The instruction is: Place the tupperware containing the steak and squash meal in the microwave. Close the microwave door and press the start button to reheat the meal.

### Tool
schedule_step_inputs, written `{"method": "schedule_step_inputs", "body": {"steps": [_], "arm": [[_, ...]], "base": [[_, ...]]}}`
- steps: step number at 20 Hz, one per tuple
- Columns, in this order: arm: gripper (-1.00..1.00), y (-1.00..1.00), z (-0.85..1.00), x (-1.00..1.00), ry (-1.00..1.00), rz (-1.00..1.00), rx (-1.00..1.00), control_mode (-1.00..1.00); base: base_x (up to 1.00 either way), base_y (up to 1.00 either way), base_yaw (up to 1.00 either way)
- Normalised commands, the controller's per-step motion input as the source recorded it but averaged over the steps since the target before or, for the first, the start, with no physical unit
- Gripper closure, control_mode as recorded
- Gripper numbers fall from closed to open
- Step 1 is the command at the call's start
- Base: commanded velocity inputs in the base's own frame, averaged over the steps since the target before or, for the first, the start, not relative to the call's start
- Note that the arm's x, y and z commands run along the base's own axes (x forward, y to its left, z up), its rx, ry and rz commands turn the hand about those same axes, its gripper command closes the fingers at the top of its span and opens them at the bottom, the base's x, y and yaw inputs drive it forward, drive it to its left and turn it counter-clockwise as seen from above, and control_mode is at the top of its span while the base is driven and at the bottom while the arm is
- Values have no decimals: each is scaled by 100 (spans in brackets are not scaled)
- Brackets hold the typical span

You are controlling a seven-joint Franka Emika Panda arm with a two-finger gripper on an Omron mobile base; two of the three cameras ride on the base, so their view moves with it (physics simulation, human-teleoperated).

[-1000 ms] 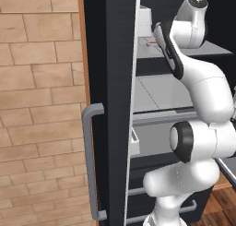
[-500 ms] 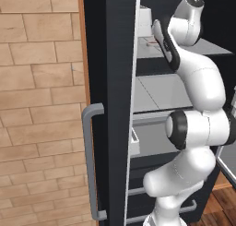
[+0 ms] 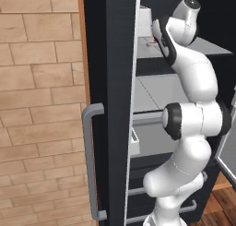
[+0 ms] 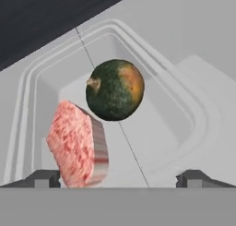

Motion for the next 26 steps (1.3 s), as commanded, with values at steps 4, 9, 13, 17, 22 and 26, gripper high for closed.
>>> {"method": "schedule_step_inputs", "body": {"steps": [4, 9, 13, 17, 22, 26], "arm": [[-100, 0, 0, 40, 8, 0, 2, -100], [-100, 0, 0, 39, 3, 0, 2, -100], [-100, 0, -7, 33, 0, 0, 1, -100], [-100, 0, -36, 26, 0, 0, 0, -100], [100, 0, -62, 24, 0, 0, 0, -100], [100, 0, -75, 16, 0, 0, 0, -100]], "base": [[0, 0, 0], [0, 0, 0], [0, 0, 0], [0, 0, 0], [0, 0, 0], [0, 0, 0]]}}
